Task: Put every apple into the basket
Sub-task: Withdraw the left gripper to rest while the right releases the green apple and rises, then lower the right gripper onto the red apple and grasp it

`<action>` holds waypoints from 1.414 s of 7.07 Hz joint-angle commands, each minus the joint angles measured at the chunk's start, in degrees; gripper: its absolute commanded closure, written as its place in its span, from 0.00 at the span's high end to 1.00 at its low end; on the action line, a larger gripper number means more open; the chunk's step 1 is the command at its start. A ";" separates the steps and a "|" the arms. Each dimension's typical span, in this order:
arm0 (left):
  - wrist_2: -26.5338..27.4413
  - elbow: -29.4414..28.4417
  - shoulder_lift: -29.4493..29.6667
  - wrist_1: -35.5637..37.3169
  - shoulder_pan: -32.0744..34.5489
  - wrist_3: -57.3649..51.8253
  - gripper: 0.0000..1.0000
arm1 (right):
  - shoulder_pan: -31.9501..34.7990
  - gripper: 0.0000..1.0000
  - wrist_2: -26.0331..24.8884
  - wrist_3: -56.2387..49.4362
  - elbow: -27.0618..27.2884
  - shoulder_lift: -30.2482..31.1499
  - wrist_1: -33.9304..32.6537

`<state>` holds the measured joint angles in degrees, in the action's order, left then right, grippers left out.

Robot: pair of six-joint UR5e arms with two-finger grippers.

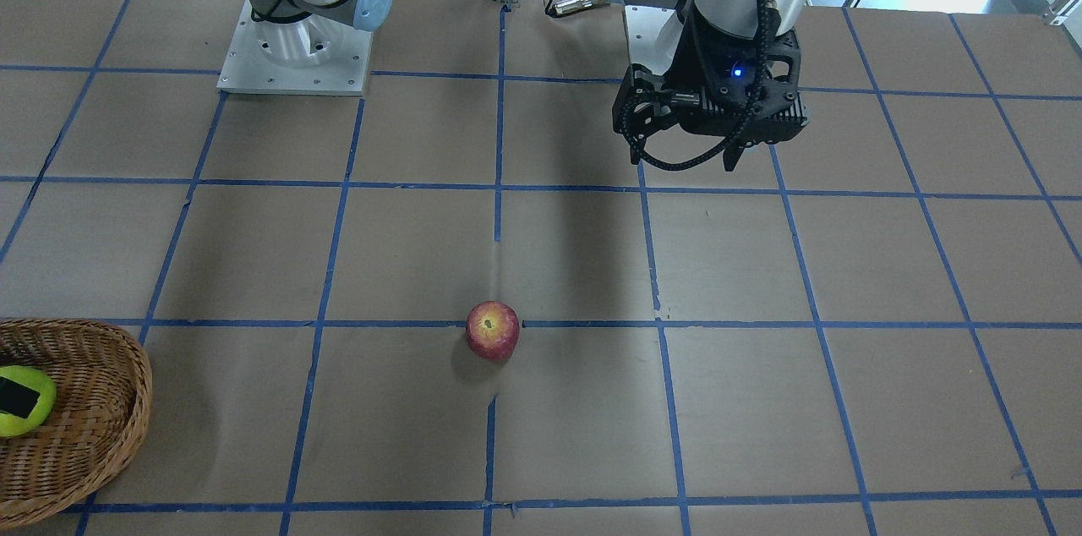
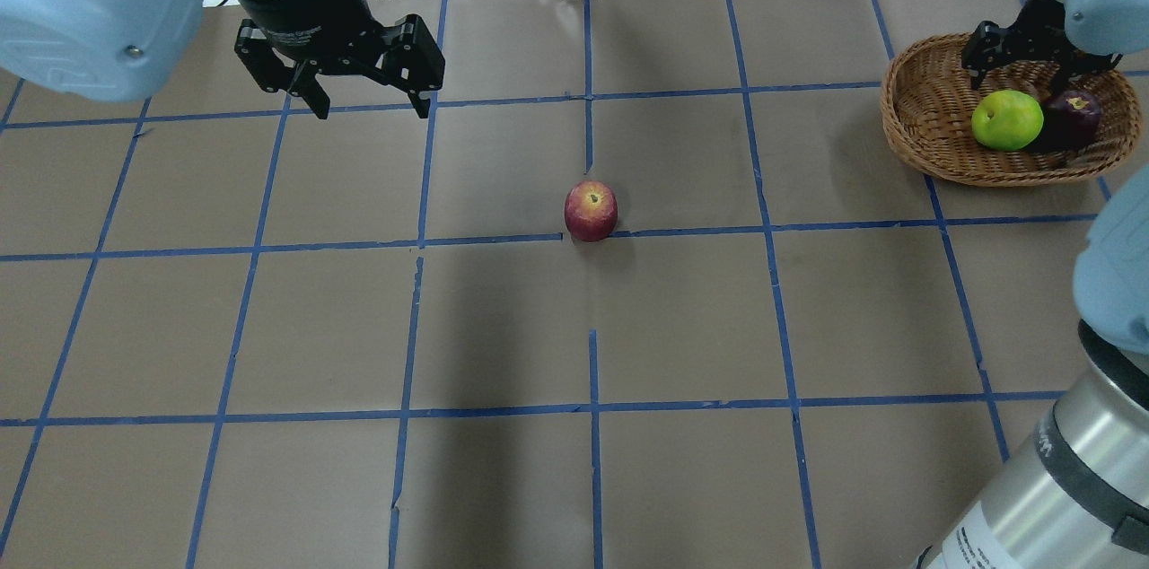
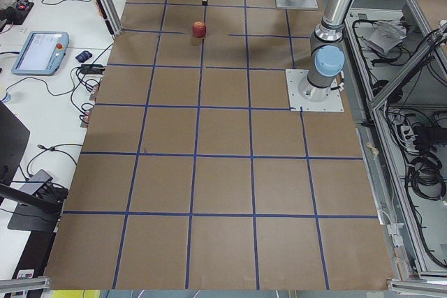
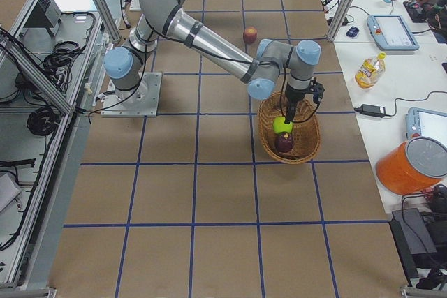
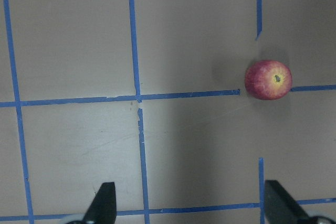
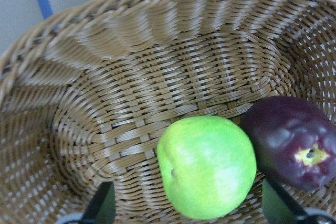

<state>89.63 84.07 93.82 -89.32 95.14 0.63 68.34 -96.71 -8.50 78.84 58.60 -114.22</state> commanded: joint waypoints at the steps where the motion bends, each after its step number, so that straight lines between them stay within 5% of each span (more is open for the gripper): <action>1: -0.24 0.22 -1.26 -1.12 -4.07 -5.98 1.00 | 6.85 1.00 1.61 3.55 0.00 5.36 7.48; 5: -0.15 0.13 -1.71 -1.56 -6.98 -6.87 1.00 | 25.93 1.00 9.24 24.39 1.23 5.75 10.34; 6: -0.15 0.13 -1.71 -1.56 -7.16 -6.87 1.00 | 27.54 1.00 14.57 26.93 1.58 4.09 9.99; 10: -0.33 0.13 -1.62 -1.48 -7.33 -6.87 1.00 | 35.97 1.00 15.94 32.93 2.11 -3.38 -0.97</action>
<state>89.29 84.20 92.19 -90.82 87.86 -6.28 101.86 -80.97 23.37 80.78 57.49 -111.78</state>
